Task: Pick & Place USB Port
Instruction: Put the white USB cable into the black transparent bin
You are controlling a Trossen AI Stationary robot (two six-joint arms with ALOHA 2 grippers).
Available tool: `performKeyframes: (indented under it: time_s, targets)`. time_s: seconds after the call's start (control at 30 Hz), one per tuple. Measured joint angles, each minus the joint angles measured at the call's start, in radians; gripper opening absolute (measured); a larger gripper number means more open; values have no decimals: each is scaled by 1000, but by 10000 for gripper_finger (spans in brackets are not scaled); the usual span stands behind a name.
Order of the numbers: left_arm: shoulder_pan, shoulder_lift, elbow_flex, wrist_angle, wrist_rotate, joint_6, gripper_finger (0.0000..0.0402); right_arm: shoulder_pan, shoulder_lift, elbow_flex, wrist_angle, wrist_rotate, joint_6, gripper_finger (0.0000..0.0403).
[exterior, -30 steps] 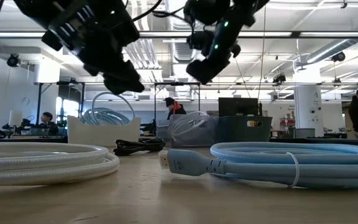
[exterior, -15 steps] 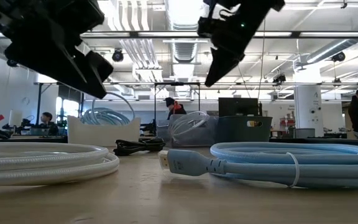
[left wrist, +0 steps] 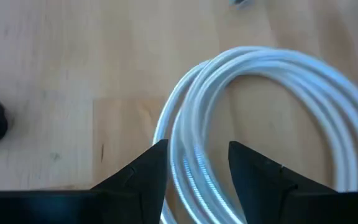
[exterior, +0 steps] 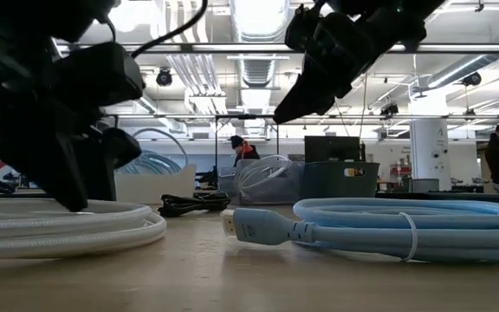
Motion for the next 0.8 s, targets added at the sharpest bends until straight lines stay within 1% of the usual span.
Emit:
performKeyframes:
  time_s: [0.1, 0.23, 0.33, 0.43, 0.57, 0.6, 0.67, 0.8]
  targets:
    - [0, 32, 2, 10, -4, 0, 171, 11, 0, -15, 36, 2, 10, 123]
    - [6, 60, 4, 15, -24, 10, 171, 14, 1, -30, 127, 1, 42, 123]
    - [9, 65, 5, 16, -50, 26, 158, 13, 8, -51, 217, 3, 106, 123]
    - [12, 63, 10, 8, -109, 48, 116, 14, 24, -62, 319, 2, 190, 123]
    - [30, 56, 20, -6, -167, 83, 34, 14, 67, -58, 384, 3, 239, 123]
    - [37, 54, 27, -6, -181, 86, 22, 14, 81, -56, 394, 3, 242, 123]
    - [41, 46, 41, -7, -242, 86, 18, 18, 114, -44, 416, 2, 255, 123]
    - [41, 24, 80, -13, -385, 121, 35, 26, 185, -8, 407, -19, 310, 123]
